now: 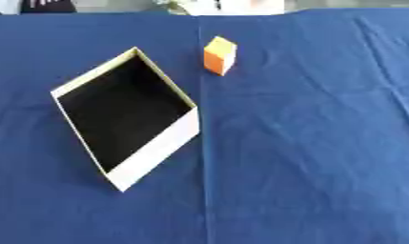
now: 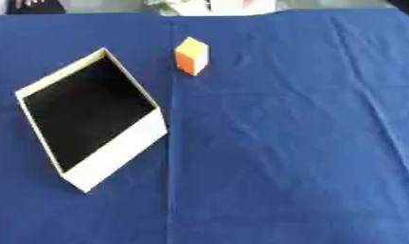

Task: Pick up objects on the table and place them in the box.

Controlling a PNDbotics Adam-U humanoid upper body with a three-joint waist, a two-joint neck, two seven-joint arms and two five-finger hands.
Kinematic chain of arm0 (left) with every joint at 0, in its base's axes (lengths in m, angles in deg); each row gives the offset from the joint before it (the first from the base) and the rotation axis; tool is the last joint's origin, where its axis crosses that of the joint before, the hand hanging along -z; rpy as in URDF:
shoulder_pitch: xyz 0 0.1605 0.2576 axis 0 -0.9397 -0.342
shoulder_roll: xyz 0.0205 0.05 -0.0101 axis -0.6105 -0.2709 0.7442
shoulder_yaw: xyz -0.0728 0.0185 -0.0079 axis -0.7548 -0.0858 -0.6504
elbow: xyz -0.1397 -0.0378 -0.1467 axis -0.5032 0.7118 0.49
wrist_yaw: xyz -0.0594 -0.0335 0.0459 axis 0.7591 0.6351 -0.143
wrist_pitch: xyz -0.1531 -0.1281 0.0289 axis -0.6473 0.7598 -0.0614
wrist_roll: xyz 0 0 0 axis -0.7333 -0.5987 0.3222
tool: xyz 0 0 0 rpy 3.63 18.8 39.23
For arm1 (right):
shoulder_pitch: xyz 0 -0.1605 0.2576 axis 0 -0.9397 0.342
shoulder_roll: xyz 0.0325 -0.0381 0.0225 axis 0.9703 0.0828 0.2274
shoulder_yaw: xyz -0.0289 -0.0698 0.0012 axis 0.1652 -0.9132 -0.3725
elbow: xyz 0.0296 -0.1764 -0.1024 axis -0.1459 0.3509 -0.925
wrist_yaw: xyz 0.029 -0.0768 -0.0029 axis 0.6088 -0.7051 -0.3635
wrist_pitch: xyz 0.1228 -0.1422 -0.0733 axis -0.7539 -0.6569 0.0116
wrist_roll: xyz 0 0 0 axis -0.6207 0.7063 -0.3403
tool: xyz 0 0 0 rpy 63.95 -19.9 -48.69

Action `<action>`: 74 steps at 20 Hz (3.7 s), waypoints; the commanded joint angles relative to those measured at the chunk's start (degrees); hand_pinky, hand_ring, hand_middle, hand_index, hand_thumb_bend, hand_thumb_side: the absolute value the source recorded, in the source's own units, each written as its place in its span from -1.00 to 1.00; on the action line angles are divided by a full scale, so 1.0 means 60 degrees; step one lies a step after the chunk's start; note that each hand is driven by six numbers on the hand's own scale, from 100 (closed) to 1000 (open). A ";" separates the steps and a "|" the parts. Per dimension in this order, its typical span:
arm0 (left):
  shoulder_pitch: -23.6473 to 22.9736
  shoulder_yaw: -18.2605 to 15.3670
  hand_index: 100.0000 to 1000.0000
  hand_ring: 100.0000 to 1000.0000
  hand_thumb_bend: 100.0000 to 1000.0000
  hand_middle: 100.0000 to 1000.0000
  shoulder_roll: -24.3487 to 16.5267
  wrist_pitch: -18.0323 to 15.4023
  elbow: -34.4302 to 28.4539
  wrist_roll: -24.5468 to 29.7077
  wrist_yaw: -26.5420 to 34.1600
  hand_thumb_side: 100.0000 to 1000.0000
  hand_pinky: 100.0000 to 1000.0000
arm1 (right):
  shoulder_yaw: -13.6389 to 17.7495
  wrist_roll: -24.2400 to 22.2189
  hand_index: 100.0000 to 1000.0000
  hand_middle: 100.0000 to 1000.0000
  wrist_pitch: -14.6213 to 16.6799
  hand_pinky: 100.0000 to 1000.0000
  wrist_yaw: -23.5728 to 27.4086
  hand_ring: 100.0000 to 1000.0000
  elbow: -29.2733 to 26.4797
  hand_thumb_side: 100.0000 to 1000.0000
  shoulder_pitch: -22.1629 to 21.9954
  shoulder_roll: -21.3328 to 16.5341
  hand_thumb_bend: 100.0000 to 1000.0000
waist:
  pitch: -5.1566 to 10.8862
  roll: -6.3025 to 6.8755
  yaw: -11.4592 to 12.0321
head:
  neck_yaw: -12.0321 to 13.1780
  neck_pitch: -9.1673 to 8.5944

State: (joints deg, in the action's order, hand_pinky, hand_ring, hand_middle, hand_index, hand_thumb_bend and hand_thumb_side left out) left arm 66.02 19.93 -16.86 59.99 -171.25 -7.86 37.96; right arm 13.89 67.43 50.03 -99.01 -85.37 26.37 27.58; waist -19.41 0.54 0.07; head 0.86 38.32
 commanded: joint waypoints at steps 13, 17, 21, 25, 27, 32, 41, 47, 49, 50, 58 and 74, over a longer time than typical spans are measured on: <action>-0.0010 -0.0018 0.27 -0.19 -1.00 -0.11 -0.0255 0.0058 -0.0173 0.0062 -0.0002 0.23 -0.22 | -0.1095 -0.1350 0.58 0.41 -0.0863 0.61 -0.0426 0.64 -0.0129 0.55 0.1907 -0.1385 -1.00 | 0.0280 -0.0088 0.0048 | -0.0103 0.0083; -0.0042 0.0013 0.27 -0.19 -1.00 -0.11 -0.0309 0.0078 -0.0173 0.0091 0.0005 0.23 -0.22 | -0.1927 -0.1898 0.62 0.50 -0.1035 0.66 -0.0812 0.71 0.0546 0.63 0.2768 -0.1814 -1.00 | 0.0329 -0.0154 0.0049 | -0.0120 0.0103; -0.0064 0.0036 0.27 -0.20 -1.00 -0.11 -0.0360 0.0075 -0.0173 0.0116 0.0006 0.23 -0.22 | -0.2796 -0.2444 0.68 0.60 -0.1263 0.69 -0.1325 0.78 0.1421 0.72 0.3557 -0.1743 -1.00 | 0.0365 -0.0175 0.0048 | -0.0090 0.0101; -0.0078 0.0068 0.27 -0.20 -1.00 -0.11 -0.0391 0.0083 -0.0173 0.0142 0.0021 0.23 -0.22 | -0.3712 -0.3032 0.71 0.67 -0.1495 0.72 -0.1887 0.84 0.2376 0.78 0.4299 -0.1419 -1.00 | 0.0393 -0.0196 0.0037 | -0.0081 0.0125; -0.0069 0.0100 0.27 -0.20 -1.00 -0.11 -0.0407 0.0092 -0.0173 0.0174 0.0032 0.23 -0.22 | -0.4105 -0.3320 0.73 0.70 -0.1644 0.73 -0.2116 0.86 0.2844 0.81 0.4629 -0.1183 -1.00 | 0.0406 -0.0212 0.0018 | -0.0093 0.0138; -0.0058 0.0124 0.26 -0.20 -1.00 -0.11 -0.0431 0.0109 -0.0173 0.0212 0.0069 0.23 -0.22 | -0.4420 -0.4045 0.78 0.77 -0.1677 0.76 -0.2822 0.90 0.4023 0.93 0.5205 -0.0374 -1.00 | 0.0416 -0.0228 0.0040 | -0.0097 0.0129; -0.0027 0.0170 0.26 -0.20 -1.00 -0.11 -0.0468 0.0148 -0.0173 0.0265 0.0099 0.24 -0.22 | -0.4845 -0.5336 0.90 0.89 -0.0471 0.85 -0.3506 1.00 0.6122 0.74 0.5830 0.0883 -0.72 | 0.0396 -0.0271 0.0015 | -0.0239 0.0050; -0.0023 0.0190 0.26 -0.20 -1.00 -0.11 -0.0438 0.0172 -0.0173 0.0299 0.0126 0.24 -0.22 | -0.4671 -0.6165 0.92 0.88 0.0357 0.86 -0.3428 1.00 0.7468 0.41 0.6095 0.1551 -0.66 | 0.0398 -0.0235 -0.0001 | -0.0292 0.0029; -0.0017 0.0196 0.26 -0.20 -1.00 -0.11 -0.0432 0.0174 -0.0173 0.0311 0.0133 0.24 -0.22 | -0.4578 -0.6426 0.90 0.88 0.0618 0.86 -0.3436 1.00 0.7893 0.26 0.6167 0.1767 -0.59 | 0.0397 -0.0220 0.0010 | -0.0304 0.0034; -0.0018 0.0196 0.26 -0.20 -1.00 -0.11 -0.0426 0.0175 -0.0173 0.0314 0.0137 0.24 -0.22 | -0.4531 -0.6560 0.92 0.88 0.0752 0.86 -0.3440 1.00 0.8111 0.11 0.6207 0.1875 -0.53 | 0.0396 -0.0215 0.0014 | -0.0315 0.0042; -0.0009 0.0204 0.26 -0.20 -1.00 -0.12 -0.0376 0.0212 -0.0173 0.0367 0.0157 0.25 -0.22 | -0.3657 -0.7738 1.00 0.88 0.1930 0.86 -0.3767 0.94 1.0025 -0.50 0.6570 0.2564 -0.62 | 0.0358 -0.0193 0.0048 | -0.0341 0.0063; 0.0139 0.0229 0.26 -0.22 -1.00 -0.13 -0.0445 0.0215 -0.0173 0.0439 0.0085 0.28 -0.23 | -0.2206 -0.7861 1.00 0.88 0.3747 0.87 -0.5555 0.92 1.1613 -0.57 0.7046 0.2785 -0.54 | -0.0146 -0.0321 0.0222 | -0.0544 -0.0420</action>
State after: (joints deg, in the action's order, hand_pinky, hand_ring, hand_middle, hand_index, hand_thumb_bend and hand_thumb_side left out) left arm 66.27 21.37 -17.93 61.36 -171.25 -5.44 38.70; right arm -0.17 20.73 71.13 -131.54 -15.52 66.93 45.26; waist -21.59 -1.61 1.44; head -2.04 36.75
